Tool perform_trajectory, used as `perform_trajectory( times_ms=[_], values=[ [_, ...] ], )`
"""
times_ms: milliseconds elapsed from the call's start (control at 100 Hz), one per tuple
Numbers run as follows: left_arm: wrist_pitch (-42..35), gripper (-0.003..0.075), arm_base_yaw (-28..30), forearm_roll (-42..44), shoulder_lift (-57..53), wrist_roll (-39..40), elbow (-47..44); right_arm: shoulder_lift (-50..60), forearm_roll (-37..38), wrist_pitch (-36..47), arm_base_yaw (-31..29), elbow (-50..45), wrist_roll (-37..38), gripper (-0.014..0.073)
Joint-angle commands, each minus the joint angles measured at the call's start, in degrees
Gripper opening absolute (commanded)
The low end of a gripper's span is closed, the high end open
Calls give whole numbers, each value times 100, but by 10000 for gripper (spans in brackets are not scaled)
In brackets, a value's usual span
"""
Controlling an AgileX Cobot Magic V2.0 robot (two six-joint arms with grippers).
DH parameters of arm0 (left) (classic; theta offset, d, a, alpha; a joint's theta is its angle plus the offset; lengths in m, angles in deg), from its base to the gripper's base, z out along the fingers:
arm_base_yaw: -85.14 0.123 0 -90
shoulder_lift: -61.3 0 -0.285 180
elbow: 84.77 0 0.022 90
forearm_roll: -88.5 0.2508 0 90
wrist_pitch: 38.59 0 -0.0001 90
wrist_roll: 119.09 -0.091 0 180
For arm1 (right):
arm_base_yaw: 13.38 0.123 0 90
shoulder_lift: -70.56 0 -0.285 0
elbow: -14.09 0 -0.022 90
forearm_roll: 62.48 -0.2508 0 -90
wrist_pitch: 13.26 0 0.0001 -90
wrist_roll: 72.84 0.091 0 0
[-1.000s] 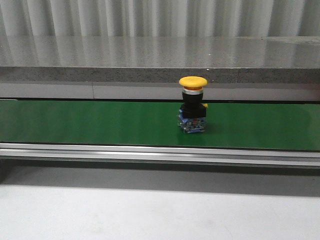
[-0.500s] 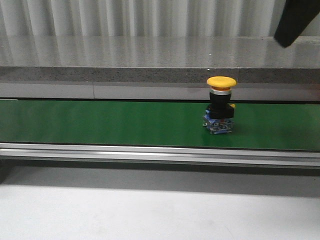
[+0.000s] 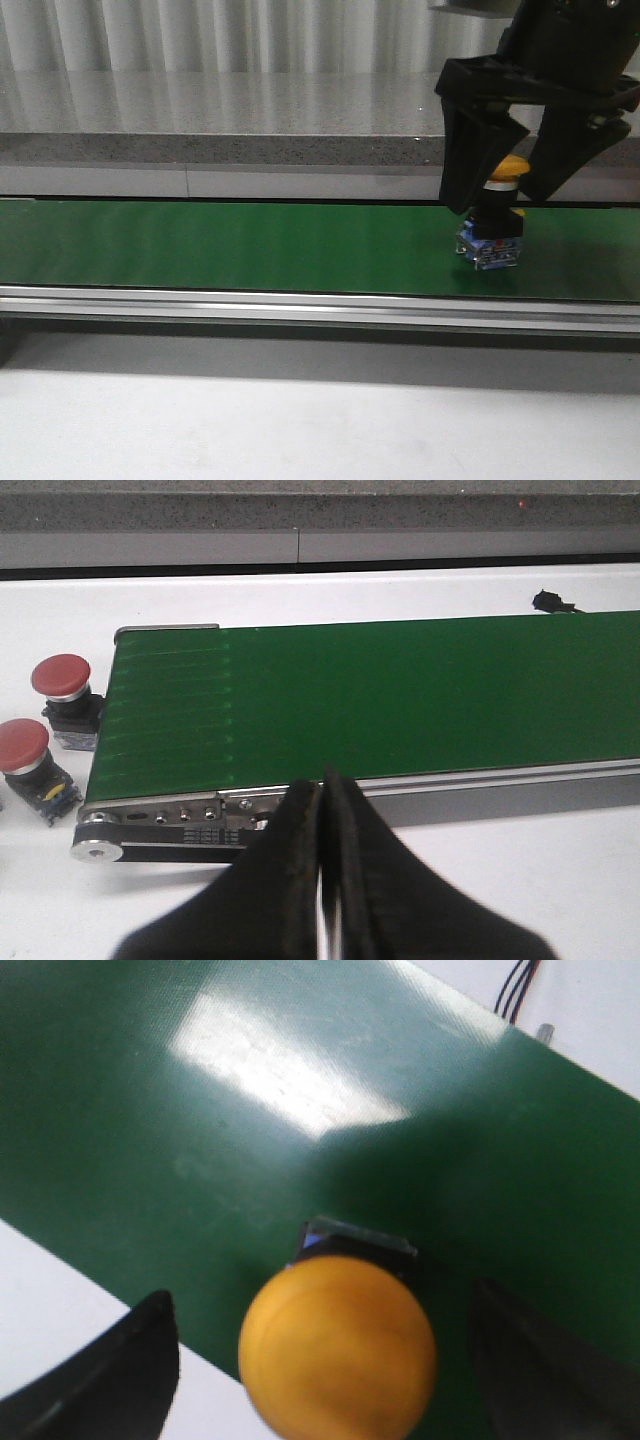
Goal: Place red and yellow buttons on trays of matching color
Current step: 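Carry the yellow button into the yellow tray and open the right gripper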
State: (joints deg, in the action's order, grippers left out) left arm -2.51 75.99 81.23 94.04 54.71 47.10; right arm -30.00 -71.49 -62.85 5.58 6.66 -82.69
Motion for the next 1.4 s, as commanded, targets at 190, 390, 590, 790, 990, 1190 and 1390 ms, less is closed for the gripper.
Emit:
perform_trajectory(
  times_ms=[190, 390, 590, 790, 990, 1190, 1390],
  values=[
    [-422, -20, -46, -94, 36, 1, 147, 279, 197, 188, -3, 191, -53, 185],
    [-422, -20, -46, -94, 36, 1, 147, 898, 900, 277, -228, -187, 1027, 165],
    [-422, -20, -46, -94, 36, 1, 147, 1886, 2188, 273, -1075, -852, 2725, 165],
    [-422, -20, -46, -94, 36, 1, 147, 2642, 2919, 266, -2561, -1391, 3842, 165],
    [-422, -20, -46, -94, 36, 1, 147, 2694, 2904, 421, -4171, -1773, 3903, 165],
    [-422, -20, -46, -94, 36, 1, 147, 2555, 2294, 1055, -5366, -2128, 3837, 165],
    [-434, -20, -46, -94, 36, 1, 147, 1808, 2144, 1210, -5465, -2189, 3799, 165]
  ],
)
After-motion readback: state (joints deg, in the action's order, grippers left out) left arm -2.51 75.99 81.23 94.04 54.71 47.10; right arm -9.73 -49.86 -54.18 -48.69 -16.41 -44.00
